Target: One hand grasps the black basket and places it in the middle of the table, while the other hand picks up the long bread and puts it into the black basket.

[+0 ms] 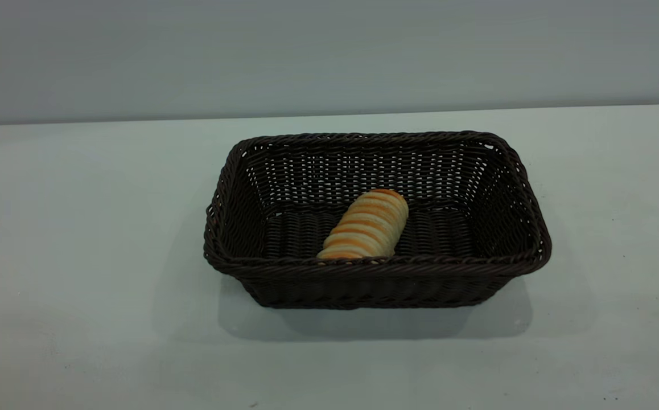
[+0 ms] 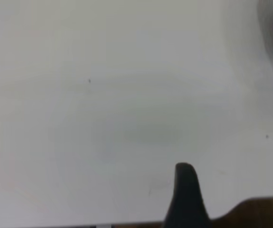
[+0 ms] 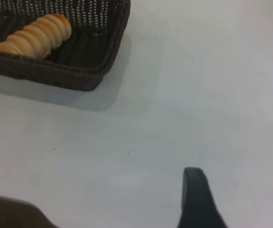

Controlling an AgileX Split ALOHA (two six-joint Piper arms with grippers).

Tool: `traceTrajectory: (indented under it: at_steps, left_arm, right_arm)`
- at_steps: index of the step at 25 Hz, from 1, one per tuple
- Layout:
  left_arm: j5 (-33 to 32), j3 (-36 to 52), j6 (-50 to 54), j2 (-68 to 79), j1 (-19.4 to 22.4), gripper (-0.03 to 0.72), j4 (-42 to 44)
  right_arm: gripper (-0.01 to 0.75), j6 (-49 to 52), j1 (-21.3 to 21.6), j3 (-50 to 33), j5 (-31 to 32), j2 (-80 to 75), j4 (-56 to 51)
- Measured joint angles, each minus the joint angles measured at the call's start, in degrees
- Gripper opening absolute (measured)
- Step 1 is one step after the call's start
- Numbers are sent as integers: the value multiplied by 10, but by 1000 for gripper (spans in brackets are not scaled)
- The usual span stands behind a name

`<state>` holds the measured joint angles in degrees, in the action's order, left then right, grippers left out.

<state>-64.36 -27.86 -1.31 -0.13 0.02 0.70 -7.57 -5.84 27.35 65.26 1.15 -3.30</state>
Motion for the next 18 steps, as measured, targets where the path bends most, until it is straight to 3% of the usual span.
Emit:
traceTrajectory:
  at_steps: [18]
  left_arm:
    - [-4, 0, -1, -11, 1, 582, 0]
  right_arm:
    - [473, 0, 0, 0, 0, 0, -1]
